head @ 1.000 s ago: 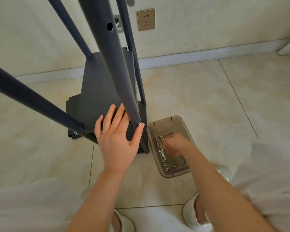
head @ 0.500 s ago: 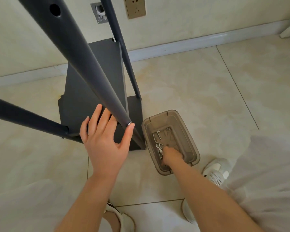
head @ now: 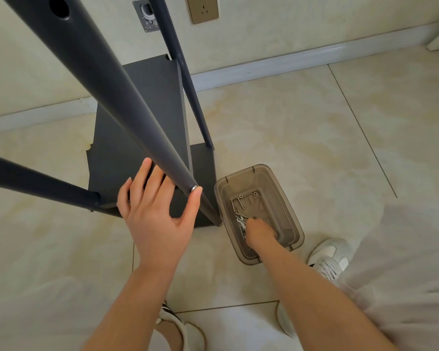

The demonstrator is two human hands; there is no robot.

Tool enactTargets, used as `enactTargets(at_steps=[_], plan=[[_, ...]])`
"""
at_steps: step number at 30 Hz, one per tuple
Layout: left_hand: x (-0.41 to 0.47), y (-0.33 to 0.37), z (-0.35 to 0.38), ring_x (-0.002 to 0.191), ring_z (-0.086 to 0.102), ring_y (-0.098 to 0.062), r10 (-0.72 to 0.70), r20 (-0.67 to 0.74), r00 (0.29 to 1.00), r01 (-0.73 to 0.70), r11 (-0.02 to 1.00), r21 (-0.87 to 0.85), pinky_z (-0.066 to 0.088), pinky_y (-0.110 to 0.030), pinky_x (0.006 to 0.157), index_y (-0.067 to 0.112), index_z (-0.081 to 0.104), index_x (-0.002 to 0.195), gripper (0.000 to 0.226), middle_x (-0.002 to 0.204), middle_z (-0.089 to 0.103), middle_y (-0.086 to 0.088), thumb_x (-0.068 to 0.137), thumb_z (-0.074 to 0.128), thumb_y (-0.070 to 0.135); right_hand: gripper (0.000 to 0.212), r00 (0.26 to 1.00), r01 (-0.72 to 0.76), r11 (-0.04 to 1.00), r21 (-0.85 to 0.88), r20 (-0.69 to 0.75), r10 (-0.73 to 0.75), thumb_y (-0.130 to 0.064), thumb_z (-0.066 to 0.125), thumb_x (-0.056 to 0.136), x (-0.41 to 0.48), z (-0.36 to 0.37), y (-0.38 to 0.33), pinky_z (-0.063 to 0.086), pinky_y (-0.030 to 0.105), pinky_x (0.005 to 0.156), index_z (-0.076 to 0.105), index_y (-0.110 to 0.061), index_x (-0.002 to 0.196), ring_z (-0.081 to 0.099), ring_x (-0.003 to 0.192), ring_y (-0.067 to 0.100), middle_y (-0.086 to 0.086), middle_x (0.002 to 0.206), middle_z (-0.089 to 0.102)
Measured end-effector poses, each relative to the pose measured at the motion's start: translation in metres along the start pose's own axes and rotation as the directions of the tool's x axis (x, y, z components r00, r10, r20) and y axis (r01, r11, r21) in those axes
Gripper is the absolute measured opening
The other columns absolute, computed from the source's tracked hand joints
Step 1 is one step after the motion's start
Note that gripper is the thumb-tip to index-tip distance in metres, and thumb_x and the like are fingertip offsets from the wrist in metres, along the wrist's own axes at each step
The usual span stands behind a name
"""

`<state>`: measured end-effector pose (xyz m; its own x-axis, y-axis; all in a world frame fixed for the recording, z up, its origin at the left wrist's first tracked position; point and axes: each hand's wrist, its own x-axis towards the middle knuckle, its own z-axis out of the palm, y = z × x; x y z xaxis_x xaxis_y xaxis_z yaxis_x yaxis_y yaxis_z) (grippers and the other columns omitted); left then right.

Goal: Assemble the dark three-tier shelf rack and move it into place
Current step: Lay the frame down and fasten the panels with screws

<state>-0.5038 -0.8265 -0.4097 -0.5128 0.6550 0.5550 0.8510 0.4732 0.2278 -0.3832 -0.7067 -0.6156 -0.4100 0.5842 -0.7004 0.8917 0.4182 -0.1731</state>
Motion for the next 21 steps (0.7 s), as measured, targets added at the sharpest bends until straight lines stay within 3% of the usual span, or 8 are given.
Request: enactTargets(at_steps=[9, 15, 18, 21], plan=[[0.000, -0.001, 0.000, 0.133, 0.053, -0.031, 0.003, -0.004, 1.000, -0.003, 1.000, -0.012, 0.035, -0.052, 0.110, 0.011, 0.069, 0.124, 0.044, 0.135, 0.064, -0.008, 0.097, 0.056, 0.043, 0.024, 0.999, -0.043, 0.996, 0.072, 0.020, 0.042, -0.002, 0.053, 0.093, 0.005, -0.003, 0.005, 0.050, 0.042, 0.080, 0.061, -0.006, 0.115, 0.063, 0.103, 0.035, 0.014, 0.116, 0.063], [0.001, 0.000, -0.001, 0.132, 0.053, -0.032, 0.005, 0.010, 1.000, -0.005, 1.000, -0.005, 0.034, -0.051, 0.110, 0.011, 0.069, 0.125, 0.045, 0.135, 0.064, -0.008, 0.097, 0.055, 0.044, 0.008, 0.996, 0.088, 0.893, 0.441, -0.057, -0.070, -0.007, 0.061, 0.093, 0.026, -0.042, 0.017, 0.049, 0.033, 0.082, 0.062, -0.010, 0.100, 0.062, 0.097, 0.028, 0.014, 0.110, 0.067], [0.002, 0.001, -0.004, 0.135, 0.052, -0.031, -0.008, 0.053, 0.999, 0.008, 1.000, 0.002, 0.034, -0.052, 0.112, 0.011, 0.068, 0.126, 0.048, 0.137, 0.063, -0.007, 0.097, 0.053, 0.046, 0.039, 0.984, 0.178, 0.819, 0.545, -0.085, -0.157, 0.000, 0.064, 0.087, 0.036, -0.076, 0.023, 0.053, 0.038, 0.087, 0.057, -0.010, 0.125, 0.063, 0.099, 0.027, 0.014, 0.116, 0.065], [0.005, 0.005, -0.009, 0.138, 0.049, -0.030, -0.049, 0.111, 0.993, 0.050, 0.999, -0.007, 0.031, -0.051, 0.115, 0.012, 0.067, 0.128, 0.051, 0.138, 0.062, -0.007, 0.095, 0.051, 0.048, 0.061, 0.973, 0.229, 0.872, 0.433, -0.069, -0.222, 0.004, 0.062, 0.081, 0.041, -0.102, 0.022, 0.053, 0.037, 0.087, 0.048, -0.013, 0.138, 0.062, 0.106, 0.028, 0.013, 0.123, 0.061]])
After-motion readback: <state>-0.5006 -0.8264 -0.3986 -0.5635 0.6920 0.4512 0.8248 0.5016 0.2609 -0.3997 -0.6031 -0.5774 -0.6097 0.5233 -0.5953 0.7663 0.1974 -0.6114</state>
